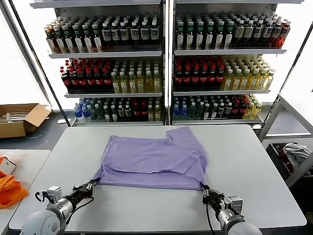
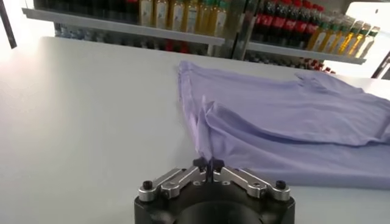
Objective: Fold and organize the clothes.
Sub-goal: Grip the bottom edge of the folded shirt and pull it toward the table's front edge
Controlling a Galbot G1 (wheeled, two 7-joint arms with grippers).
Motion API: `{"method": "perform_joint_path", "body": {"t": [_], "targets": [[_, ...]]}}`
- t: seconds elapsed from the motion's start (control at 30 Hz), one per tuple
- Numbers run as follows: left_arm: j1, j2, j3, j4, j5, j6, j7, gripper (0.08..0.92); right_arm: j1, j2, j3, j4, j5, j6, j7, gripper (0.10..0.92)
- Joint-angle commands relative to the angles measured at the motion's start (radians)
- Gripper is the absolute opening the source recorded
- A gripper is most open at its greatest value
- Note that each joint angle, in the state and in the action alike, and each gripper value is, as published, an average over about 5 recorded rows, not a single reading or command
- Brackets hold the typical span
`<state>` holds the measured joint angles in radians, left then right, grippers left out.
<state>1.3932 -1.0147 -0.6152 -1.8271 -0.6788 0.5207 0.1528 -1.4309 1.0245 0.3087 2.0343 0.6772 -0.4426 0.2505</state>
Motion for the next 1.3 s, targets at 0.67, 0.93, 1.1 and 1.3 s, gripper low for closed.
{"method": "perform_joint_path", "body": {"t": [0.67,0.93,1.1,1.3], "targets": [[0.522,-0.202,-0.314,-0.375,0.102,0.026,-0.020,0.088,-0.285,0.034,0.088,0.241,-0.183,-0.061,-0.036,0.116],[0.463,-0.163,-0.373,-0.398,0.142,0.031,-0.011,0.118,-0.238,0.100,0.198,0.222,-0.198,-0.045,-0.115,0.295],[0.442,-0.099,-0.422,-0.422,0.110,0.048,0.015,0.248,-0.196,0.086,0.298,0.208,-0.174,-0.024,-0.204,0.443],[0.321,0.044,-0.390,-0.343,0.062,0.035,0.044,0.421,-0.024,0.058,0.285,0.144,-0.119,-0.060,-0.255,0.616]]}}
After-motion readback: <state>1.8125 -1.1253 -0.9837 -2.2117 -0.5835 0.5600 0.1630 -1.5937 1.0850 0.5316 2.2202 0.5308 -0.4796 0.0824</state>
